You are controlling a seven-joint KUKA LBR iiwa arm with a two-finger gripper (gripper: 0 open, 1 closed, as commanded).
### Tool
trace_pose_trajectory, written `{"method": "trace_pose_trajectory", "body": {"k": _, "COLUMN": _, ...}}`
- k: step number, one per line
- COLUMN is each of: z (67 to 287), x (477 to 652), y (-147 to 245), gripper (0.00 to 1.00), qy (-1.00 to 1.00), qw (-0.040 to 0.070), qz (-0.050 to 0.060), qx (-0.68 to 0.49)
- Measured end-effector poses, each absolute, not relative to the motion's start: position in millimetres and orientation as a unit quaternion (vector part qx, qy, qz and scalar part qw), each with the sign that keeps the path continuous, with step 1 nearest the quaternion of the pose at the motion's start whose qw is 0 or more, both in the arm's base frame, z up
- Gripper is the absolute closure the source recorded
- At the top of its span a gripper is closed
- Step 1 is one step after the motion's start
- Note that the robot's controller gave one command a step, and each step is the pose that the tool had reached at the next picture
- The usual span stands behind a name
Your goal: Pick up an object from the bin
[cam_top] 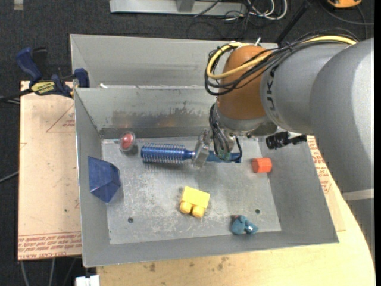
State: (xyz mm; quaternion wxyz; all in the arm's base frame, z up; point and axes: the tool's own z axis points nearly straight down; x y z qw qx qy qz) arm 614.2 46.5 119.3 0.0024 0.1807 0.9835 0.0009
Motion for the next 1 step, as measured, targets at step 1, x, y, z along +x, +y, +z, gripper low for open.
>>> {"method": "trace_pose_trajectory", "body": {"k": 1, "z": 165.9, "x": 615.0, "y": 46.6, "gripper": 1.0, "qy": 0.984, "qw": 0.002, "qz": 0.001, "qx": 0.18}}
